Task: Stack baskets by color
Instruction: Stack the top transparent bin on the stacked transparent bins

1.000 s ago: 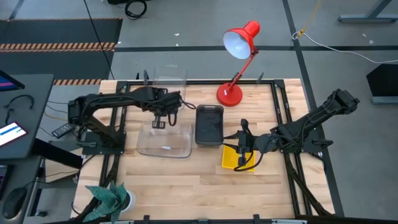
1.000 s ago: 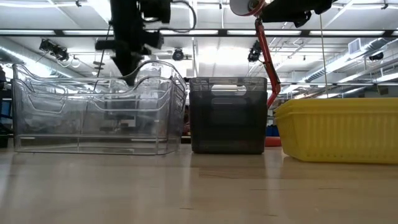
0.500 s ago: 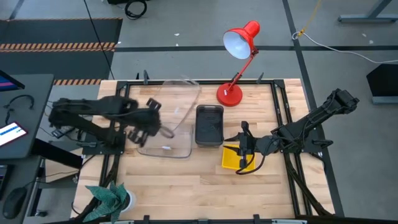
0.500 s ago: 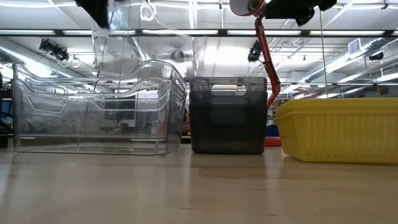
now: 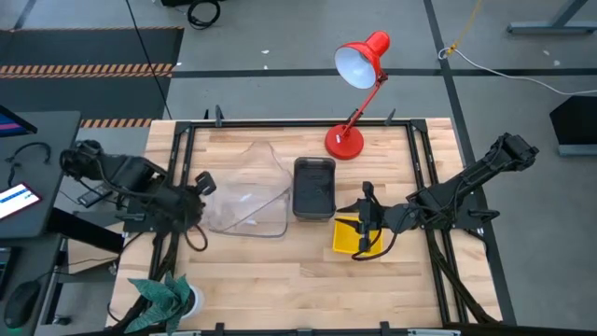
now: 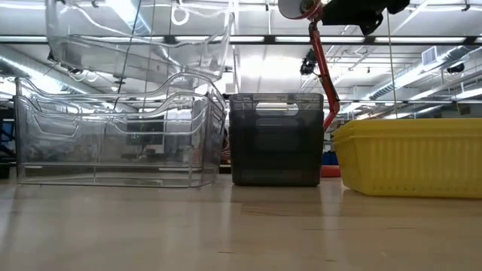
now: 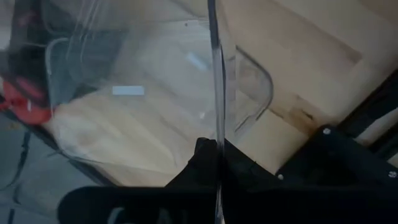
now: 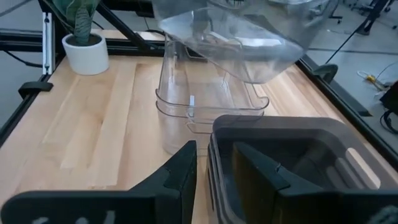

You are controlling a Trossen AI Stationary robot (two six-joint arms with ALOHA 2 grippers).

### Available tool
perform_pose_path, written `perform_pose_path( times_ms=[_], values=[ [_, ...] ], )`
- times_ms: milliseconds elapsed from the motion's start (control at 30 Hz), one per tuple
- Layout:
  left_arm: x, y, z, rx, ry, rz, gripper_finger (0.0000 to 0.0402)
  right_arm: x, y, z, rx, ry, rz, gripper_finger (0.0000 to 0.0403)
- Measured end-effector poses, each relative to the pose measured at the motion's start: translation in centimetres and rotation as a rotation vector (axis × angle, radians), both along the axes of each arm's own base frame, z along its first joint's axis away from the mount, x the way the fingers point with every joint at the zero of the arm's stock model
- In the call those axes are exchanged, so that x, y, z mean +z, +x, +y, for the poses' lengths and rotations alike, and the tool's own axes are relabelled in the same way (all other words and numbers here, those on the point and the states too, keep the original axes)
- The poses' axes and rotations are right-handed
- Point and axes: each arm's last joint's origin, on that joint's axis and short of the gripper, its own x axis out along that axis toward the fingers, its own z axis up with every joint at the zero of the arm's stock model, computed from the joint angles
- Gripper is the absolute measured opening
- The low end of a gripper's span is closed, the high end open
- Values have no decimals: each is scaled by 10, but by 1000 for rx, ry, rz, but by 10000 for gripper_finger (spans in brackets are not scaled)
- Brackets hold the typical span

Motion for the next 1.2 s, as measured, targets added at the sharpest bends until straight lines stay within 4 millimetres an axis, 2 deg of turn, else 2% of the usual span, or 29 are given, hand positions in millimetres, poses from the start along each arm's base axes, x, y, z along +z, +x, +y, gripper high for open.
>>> perform_pose_path(
  times_ms=[333,433,633,933,1067,1200],
  values=[
    [-2,-9,-23,-154,-5,12,2,1,1,0,-19,48,-24,107],
    [-8,-11,-27,-170,-9,35,2,2,1,0,-19,52,-31,107],
    [-36,-10,-28,-222,75,142,1,5,2,1,-18,68,-62,107],
    [-34,-8,-26,-327,202,106,1,5,2,1,-19,70,-65,107],
    [-35,-5,-25,-429,336,99,1,5,2,1,-18,70,-65,107],
    [-36,-1,-21,-502,396,124,1,5,2,1,-23,82,-69,107]
  ],
)
